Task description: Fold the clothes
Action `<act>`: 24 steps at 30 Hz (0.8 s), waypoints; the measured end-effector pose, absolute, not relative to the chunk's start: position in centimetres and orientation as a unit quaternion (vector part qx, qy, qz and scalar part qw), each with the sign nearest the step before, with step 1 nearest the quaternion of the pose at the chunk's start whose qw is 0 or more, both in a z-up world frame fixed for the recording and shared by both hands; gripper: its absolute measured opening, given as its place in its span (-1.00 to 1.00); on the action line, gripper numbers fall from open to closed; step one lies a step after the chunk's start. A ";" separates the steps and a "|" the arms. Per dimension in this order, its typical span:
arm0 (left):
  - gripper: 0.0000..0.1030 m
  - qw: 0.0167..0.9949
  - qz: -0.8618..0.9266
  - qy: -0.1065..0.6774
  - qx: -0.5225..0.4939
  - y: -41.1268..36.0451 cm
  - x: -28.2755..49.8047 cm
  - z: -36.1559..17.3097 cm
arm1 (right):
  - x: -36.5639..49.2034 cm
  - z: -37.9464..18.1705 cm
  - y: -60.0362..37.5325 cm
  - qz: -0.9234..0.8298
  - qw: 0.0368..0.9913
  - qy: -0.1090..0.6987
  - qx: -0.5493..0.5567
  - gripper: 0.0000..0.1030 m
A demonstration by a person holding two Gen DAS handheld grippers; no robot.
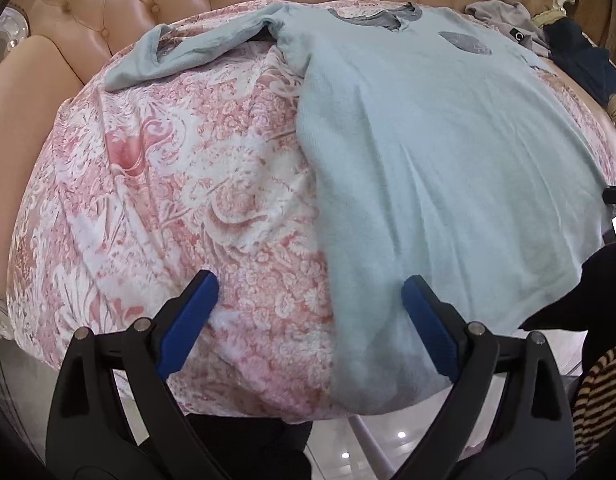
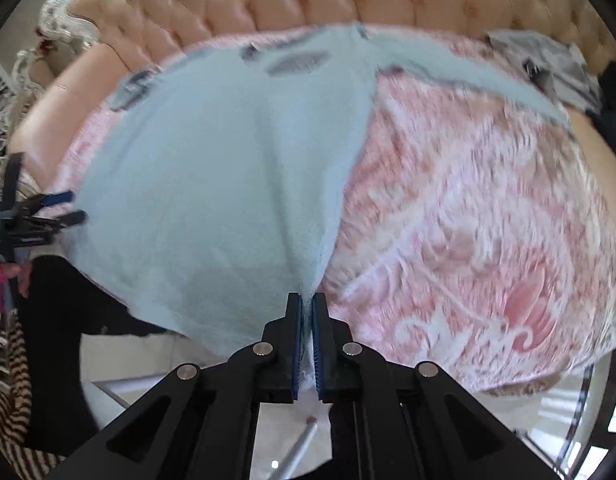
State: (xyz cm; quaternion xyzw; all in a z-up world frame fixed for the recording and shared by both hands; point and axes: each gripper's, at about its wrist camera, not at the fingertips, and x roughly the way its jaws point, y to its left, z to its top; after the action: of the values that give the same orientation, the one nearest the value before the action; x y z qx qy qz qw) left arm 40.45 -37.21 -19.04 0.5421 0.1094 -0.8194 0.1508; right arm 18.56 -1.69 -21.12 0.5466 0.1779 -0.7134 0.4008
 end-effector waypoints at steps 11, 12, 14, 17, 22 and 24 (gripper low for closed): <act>0.84 0.149 -0.816 0.142 0.540 -37.4 41.5 -19.3 | 18.4 -16.3 -3.5 -0.757 0.390 0.176 0.494 -0.36; 0.84 0.149 -0.816 0.146 0.540 -37.5 41.6 -19.3 | 18.5 -16.5 -4.9 -0.752 0.398 0.186 0.491 -0.24; 0.91 0.150 -0.819 0.130 0.538 -37.1 41.6 -19.3 | 18.3 -18.1 -6.6 -0.738 0.404 0.202 0.502 -0.19; 0.91 0.148 -0.813 0.104 0.554 -36.7 41.7 -19.5 | 17.1 -19.9 -5.6 -0.732 0.399 0.189 0.519 -0.19; 0.91 0.176 -0.831 0.139 0.510 -40.6 44.0 -16.0 | 15.6 -19.0 -3.1 -0.746 0.360 0.162 0.536 -0.19; 0.92 0.228 -0.834 0.153 0.478 -45.2 44.9 -14.4 | 15.6 -17.3 -2.6 -0.759 0.355 0.146 0.526 -0.18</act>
State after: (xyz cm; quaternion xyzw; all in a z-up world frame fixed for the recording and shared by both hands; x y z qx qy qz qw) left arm 44.86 -45.20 -14.36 0.4784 0.1525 -0.8342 0.2279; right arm 15.62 -2.57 -17.34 0.5259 0.1456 -0.7590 0.3552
